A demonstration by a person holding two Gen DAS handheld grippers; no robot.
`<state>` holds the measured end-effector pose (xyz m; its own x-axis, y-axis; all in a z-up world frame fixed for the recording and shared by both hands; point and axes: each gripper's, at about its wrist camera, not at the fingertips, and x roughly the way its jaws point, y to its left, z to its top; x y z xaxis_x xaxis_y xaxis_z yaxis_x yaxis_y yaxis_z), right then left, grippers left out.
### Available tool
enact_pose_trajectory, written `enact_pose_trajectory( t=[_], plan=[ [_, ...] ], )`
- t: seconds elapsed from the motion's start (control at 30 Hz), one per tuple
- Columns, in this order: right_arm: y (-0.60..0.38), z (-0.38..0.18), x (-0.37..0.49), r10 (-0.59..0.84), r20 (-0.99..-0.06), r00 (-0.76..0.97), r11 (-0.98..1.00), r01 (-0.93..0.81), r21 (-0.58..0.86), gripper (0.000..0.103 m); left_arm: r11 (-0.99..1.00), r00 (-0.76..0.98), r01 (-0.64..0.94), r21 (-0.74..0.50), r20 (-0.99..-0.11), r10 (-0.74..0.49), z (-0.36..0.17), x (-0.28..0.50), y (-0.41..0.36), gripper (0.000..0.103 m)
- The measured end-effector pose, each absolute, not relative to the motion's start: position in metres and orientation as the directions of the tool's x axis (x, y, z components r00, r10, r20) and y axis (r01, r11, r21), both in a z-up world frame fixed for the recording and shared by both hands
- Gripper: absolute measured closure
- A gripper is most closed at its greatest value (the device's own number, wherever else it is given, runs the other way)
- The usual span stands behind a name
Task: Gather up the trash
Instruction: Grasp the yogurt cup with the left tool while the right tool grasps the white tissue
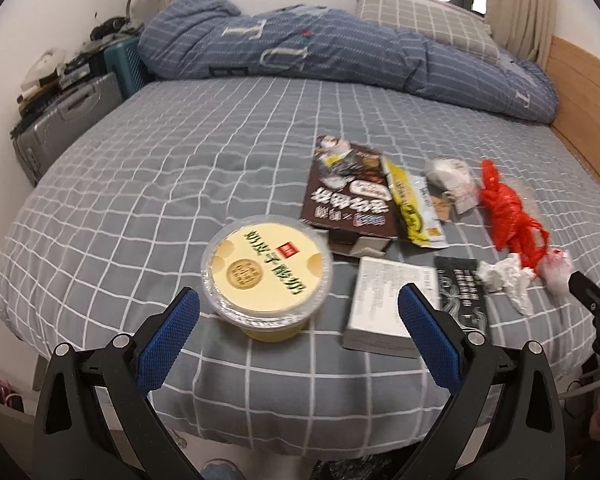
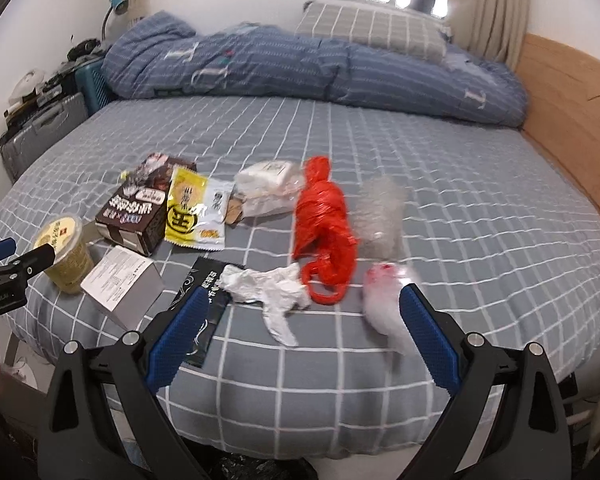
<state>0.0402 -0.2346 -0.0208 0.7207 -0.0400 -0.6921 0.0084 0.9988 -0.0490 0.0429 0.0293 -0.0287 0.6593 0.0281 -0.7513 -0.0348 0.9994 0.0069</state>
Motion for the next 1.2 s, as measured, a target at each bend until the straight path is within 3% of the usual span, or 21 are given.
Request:
enact_pose_trajectory(
  t=[0.87,1.0,1.1,1.2],
  plan=[
    [-0.218,-0.089,0.113,0.006,-0.792,0.611,1.0,-0.005,0.004,0.026,0.999,0.608,-0.042,-0.008,-0.794,0.02,-0.074,0.089,0.051,0.006],
    [-0.217,-0.089,0.115,0.019,-0.784,0.62,1.0,0.004,0.028,0.03,0.998,0.606,-0.05,-0.038,-0.795,0.0,-0.077,0.093,0.054,0.013],
    [-0.217,-0.096,0.118,0.031,-0.799,0.601,0.999,0.001,0.039,0.042,0.998,0.603,-0.038,-0.04,-0.798,-0.009,-0.081,0.096,0.052,0.021],
    [-0.217,-0.098,0.12,0.033,-0.801,0.598,0.999,0.002,0.042,0.051,0.999,0.611,-0.026,-0.029,-0.792,-0.007,-0.082,0.096,0.049,0.022]
  ],
)
